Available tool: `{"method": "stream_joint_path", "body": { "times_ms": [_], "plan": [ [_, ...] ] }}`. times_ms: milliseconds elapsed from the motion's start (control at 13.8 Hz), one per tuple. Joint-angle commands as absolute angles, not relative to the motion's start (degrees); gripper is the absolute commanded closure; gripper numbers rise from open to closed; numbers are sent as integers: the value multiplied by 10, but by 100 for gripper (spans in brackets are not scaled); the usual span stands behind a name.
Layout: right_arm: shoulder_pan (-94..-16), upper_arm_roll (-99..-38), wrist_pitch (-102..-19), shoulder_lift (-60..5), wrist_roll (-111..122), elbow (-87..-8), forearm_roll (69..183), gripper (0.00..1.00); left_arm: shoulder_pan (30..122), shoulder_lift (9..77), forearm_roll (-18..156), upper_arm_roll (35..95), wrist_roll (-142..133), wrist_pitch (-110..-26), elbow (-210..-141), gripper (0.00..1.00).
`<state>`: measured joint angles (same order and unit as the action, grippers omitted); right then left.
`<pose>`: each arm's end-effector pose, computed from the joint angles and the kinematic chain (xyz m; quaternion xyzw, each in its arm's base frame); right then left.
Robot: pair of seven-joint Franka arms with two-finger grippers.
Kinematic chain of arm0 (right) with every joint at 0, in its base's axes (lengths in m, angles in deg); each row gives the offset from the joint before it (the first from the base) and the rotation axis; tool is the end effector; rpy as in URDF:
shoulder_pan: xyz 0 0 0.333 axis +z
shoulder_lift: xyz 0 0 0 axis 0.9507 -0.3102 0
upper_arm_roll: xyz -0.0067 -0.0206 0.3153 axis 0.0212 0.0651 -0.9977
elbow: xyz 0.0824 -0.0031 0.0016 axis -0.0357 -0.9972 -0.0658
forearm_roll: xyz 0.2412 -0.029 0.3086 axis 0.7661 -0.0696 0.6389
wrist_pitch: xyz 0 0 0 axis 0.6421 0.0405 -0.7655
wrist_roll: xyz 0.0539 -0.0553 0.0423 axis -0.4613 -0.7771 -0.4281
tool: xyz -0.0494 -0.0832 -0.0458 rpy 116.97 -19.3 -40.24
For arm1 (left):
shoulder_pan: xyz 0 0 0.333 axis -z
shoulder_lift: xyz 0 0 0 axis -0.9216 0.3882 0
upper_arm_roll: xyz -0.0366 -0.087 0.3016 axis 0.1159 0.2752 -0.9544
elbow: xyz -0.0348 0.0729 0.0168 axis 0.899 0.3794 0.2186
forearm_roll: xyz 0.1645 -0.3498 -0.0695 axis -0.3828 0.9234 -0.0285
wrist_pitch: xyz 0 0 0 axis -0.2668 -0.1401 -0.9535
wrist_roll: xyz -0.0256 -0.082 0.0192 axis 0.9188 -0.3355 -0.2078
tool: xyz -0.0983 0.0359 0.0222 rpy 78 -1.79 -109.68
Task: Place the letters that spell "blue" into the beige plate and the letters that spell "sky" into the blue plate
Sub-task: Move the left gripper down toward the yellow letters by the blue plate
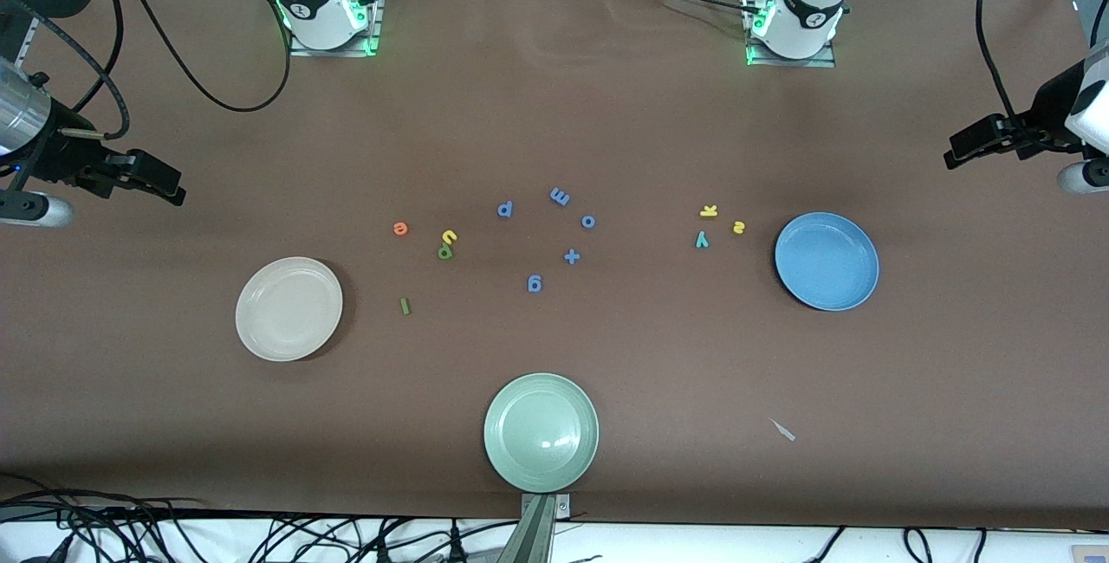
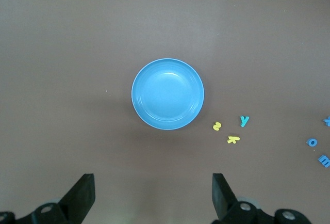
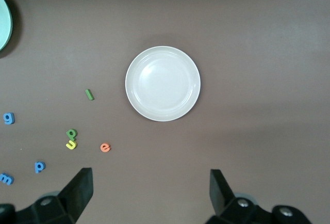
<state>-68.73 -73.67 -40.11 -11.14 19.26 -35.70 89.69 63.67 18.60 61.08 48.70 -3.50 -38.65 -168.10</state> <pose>0.5995 0.0307 0.5850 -0.9987 0.0505 -0.0082 0.0042 0.5545 0.0157 0.5945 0.9955 0.0819 -0.0471 0.0082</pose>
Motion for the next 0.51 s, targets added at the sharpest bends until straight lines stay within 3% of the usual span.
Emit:
{"method": "stream_joint_path", "body": {
  "times_ms": [0, 433],
  "plan": [
    [-689, -738, -394, -115, 203, -348, 900, 0, 638, 190, 596, 488, -42, -385, -1668, 0],
    [-689, -737, -395, -117, 203, -343, 902, 0, 642, 191, 596, 488, -37, -386, -1668, 0]
  ]
}}
